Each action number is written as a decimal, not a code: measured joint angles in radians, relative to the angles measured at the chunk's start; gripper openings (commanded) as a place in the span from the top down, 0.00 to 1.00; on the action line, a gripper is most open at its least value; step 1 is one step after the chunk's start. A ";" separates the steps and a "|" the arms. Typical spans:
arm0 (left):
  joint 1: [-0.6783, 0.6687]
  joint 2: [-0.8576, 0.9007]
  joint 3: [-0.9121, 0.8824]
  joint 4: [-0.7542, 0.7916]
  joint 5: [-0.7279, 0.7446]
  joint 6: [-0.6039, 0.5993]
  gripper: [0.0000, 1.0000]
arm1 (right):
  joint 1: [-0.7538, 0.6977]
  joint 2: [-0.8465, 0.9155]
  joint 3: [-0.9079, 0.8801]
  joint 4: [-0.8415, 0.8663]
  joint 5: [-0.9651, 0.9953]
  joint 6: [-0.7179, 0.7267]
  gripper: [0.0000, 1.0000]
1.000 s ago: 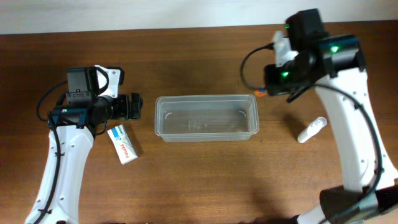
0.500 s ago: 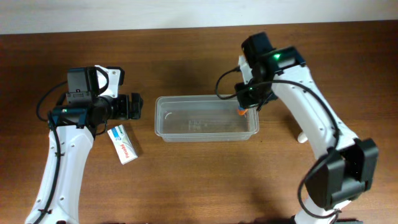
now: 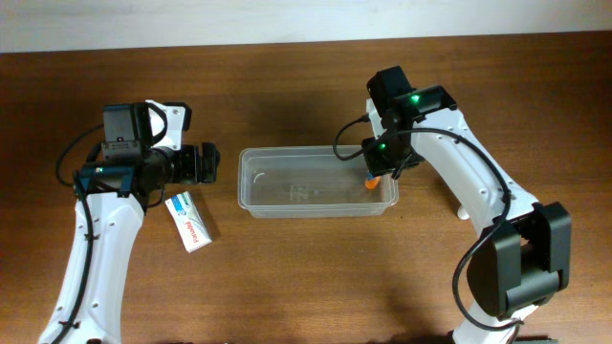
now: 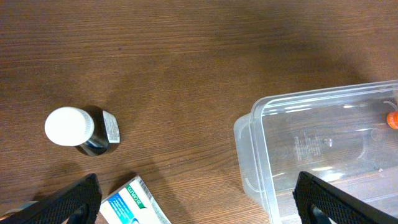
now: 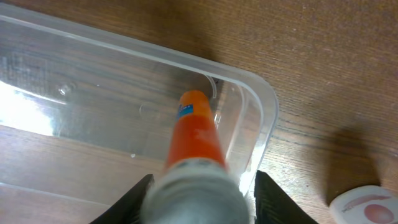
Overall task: Pack container
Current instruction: 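Lower the orange tube into the container's right end and release, then grasp the white spray bottle with the right gripper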
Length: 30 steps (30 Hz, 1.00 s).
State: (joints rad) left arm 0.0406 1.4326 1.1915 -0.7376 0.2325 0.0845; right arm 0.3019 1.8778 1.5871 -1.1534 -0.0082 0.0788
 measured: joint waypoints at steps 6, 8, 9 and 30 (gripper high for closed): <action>0.000 0.000 0.000 0.000 0.000 0.000 0.00 | 0.000 0.000 -0.001 0.000 0.005 0.000 0.56; 0.000 0.000 0.000 0.000 0.000 0.000 0.01 | 0.000 0.000 -0.001 -0.001 0.005 0.001 0.54; 0.000 0.000 0.000 0.000 0.000 0.000 0.01 | 0.000 0.000 0.000 -0.008 0.005 0.000 0.54; 0.000 0.000 0.000 0.009 0.000 0.000 0.01 | -0.444 -0.213 0.306 -0.366 0.060 0.282 0.02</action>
State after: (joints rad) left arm 0.0406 1.4326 1.1915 -0.7284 0.2325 0.0845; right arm -0.1417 1.6650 1.8935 -1.5196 0.0521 0.3603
